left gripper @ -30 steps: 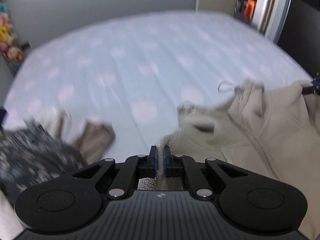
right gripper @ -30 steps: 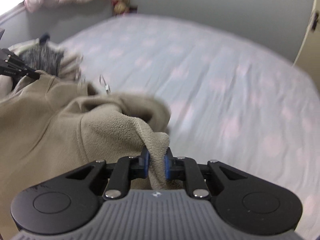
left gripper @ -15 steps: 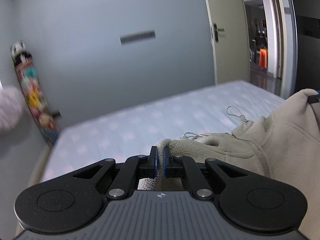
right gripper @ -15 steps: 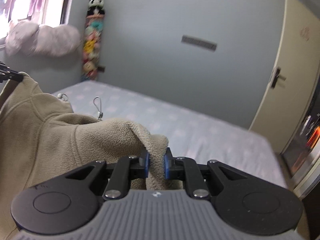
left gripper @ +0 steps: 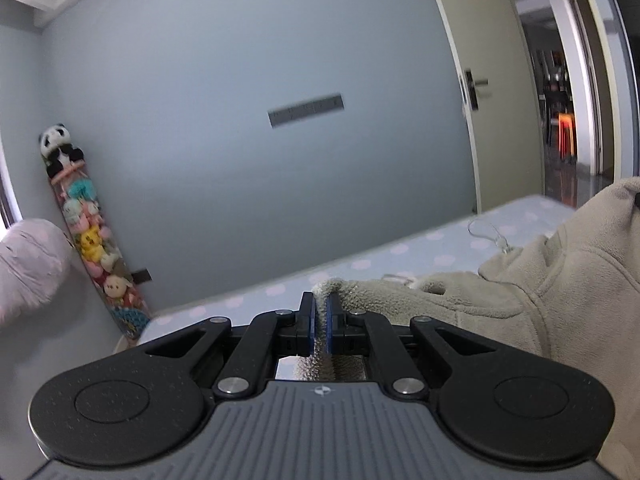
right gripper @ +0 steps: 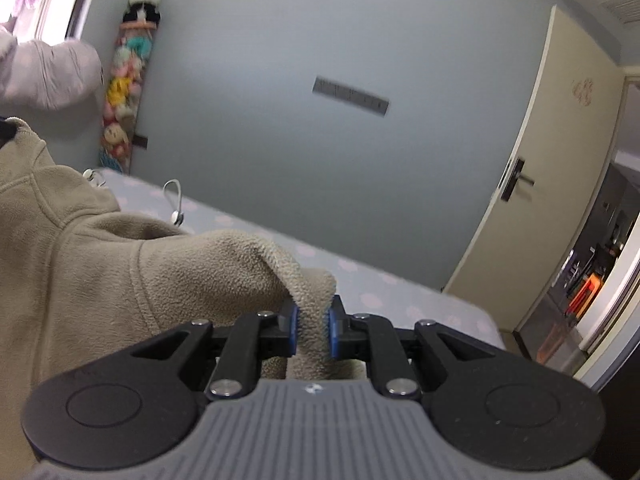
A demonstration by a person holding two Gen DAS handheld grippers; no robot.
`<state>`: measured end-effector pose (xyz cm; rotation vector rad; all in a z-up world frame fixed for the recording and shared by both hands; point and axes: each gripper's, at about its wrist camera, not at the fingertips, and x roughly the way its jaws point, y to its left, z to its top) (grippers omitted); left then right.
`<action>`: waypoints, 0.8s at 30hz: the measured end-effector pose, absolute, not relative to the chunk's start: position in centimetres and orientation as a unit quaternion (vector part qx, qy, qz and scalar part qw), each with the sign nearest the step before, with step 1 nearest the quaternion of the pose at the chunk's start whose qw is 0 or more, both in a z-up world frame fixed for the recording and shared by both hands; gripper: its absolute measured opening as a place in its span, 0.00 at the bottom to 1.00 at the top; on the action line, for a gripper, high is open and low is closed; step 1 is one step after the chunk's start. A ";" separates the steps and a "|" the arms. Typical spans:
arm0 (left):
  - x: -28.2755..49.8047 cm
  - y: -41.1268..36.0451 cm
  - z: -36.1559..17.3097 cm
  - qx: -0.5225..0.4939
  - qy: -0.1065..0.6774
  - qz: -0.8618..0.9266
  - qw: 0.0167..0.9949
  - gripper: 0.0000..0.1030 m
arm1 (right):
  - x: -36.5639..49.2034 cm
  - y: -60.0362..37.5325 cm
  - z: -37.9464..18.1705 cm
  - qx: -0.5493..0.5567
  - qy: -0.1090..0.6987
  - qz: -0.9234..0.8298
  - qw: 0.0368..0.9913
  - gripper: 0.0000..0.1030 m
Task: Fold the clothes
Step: 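Lower the hoodie onto the bed and open both grippers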
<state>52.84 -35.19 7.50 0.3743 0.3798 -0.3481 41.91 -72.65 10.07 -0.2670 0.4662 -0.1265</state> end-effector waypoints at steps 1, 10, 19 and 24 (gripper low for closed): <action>53.5 -35.6 6.1 0.191 0.197 -0.171 0.946 0.04 | 43.1 -72.8 9.0 -0.132 0.240 -0.062 0.960 0.16; 57.5 -35.8 -3.3 0.210 0.301 -0.168 0.915 0.10 | 49.4 -74.3 -0.5 -0.099 0.322 -0.068 0.939 0.39; 54.2 -33.3 -5.9 0.224 0.332 -0.204 0.893 0.25 | 47.9 -74.3 -3.8 -0.065 0.362 -0.057 0.928 0.44; 50.6 -30.3 -6.0 0.194 0.339 -0.213 0.896 0.28 | 43.6 -74.4 -6.2 -0.047 0.392 -0.040 0.918 0.50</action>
